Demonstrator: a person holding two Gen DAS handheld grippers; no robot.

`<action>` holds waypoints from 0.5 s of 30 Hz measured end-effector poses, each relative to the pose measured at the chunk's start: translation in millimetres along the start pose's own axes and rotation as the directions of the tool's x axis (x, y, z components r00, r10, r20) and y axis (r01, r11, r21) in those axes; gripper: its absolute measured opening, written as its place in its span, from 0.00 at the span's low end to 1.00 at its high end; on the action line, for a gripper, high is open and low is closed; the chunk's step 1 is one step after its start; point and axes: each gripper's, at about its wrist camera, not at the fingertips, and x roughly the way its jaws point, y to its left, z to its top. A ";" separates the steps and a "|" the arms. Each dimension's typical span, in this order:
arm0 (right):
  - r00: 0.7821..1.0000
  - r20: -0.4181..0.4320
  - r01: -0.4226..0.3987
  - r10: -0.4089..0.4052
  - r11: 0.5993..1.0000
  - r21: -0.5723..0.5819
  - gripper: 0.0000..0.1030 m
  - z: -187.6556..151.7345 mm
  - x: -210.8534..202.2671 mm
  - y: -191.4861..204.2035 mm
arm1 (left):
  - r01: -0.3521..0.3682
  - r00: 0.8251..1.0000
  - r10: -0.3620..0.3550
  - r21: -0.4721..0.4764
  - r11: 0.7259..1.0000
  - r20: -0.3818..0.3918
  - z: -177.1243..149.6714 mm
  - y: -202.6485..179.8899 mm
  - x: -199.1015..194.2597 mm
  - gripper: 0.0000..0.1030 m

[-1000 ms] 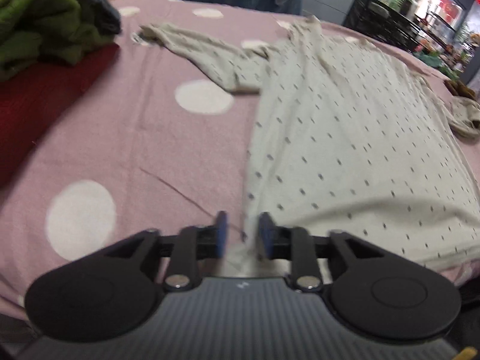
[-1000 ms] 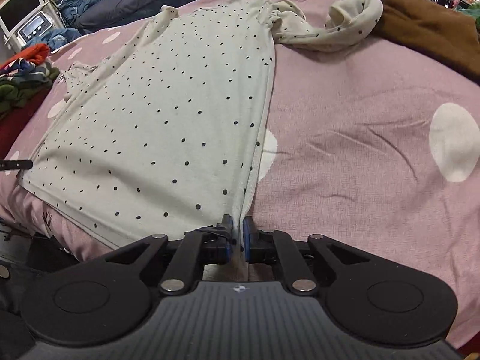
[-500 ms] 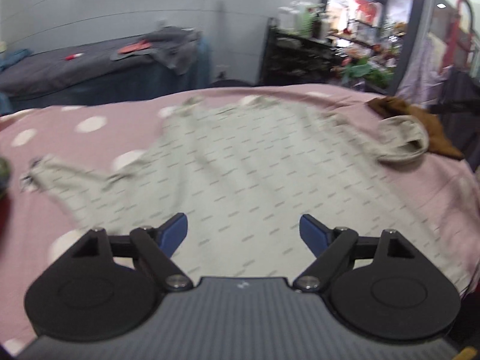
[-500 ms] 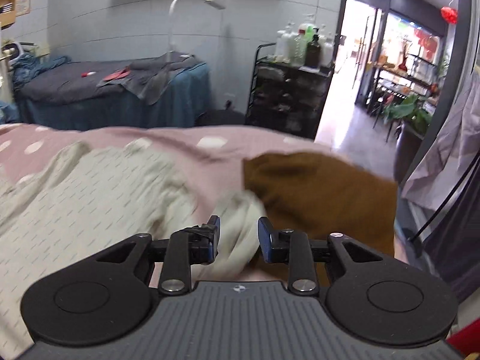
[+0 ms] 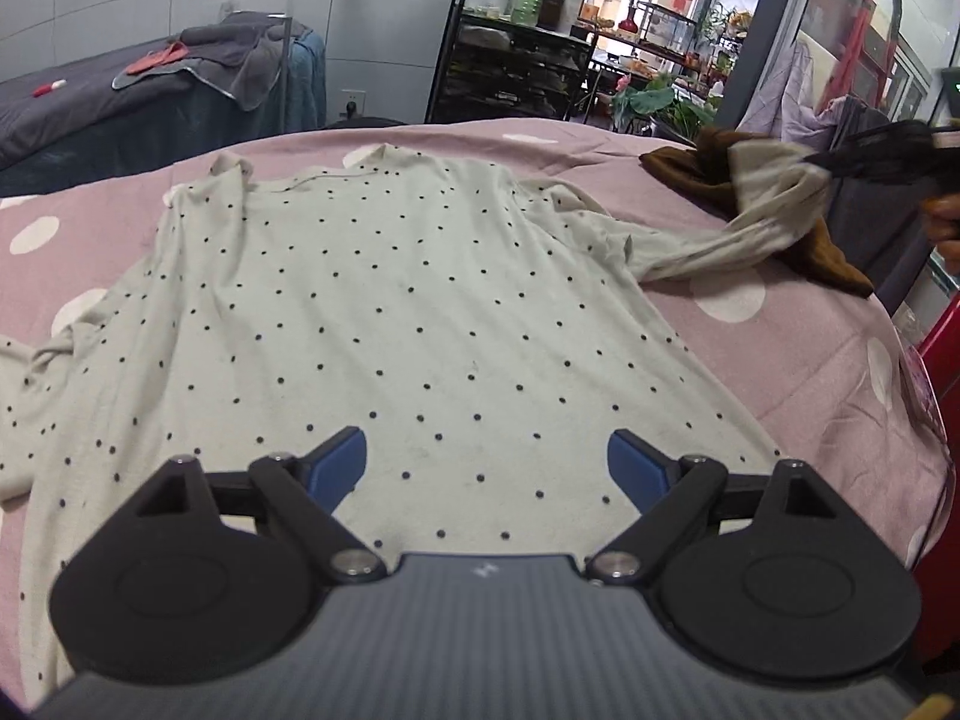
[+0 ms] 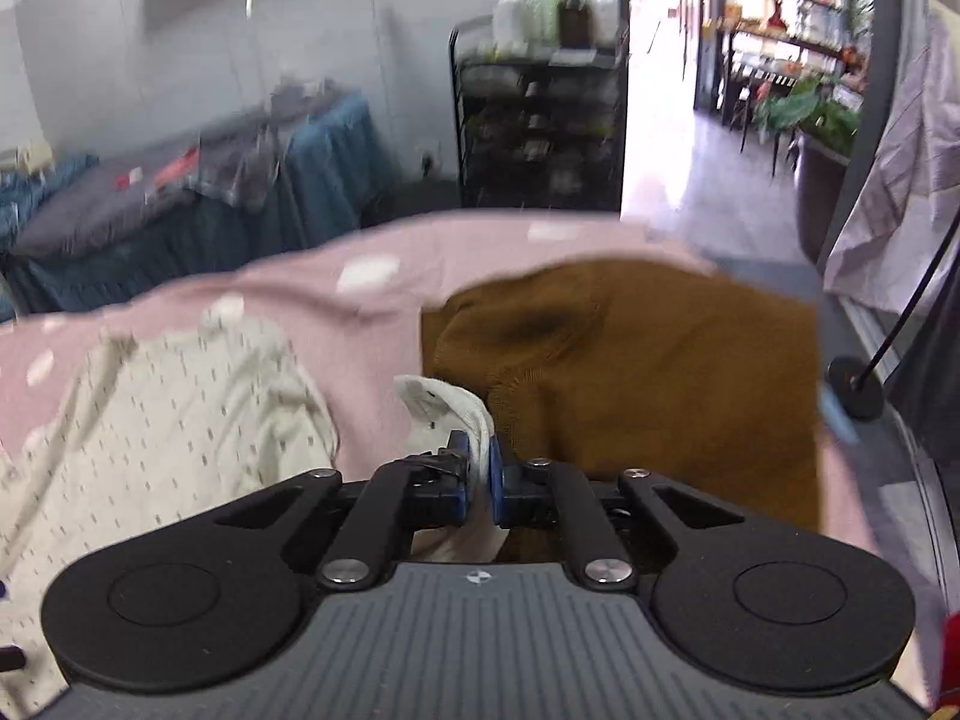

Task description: Fold small clothes

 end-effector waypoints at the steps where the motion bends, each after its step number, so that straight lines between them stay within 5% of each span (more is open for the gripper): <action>1: 0.999 0.042 -0.002 0.000 1.000 0.027 0.10 4.9 -17.4 -8.4 | 0.004 1.000 -0.004 -0.005 1.000 0.001 3.2 -1.2 3.3 0.85; 7: 0.966 0.255 -0.008 -0.032 0.988 0.155 0.06 18.2 -101.9 -60.1 | 0.021 0.999 -0.019 0.036 0.999 -0.049 22.5 -19.3 38.4 0.86; 11: 0.959 0.274 0.016 -0.076 0.977 0.215 0.05 8.1 -104.8 -76.5 | 0.044 0.994 -0.038 0.050 0.998 -0.100 20.9 -29.4 61.0 0.86; 15: 0.975 0.195 0.053 -0.106 0.964 0.261 0.06 -8.5 -75.3 -84.7 | 0.027 0.992 -0.018 0.065 0.998 -0.124 12.3 -30.9 70.3 0.86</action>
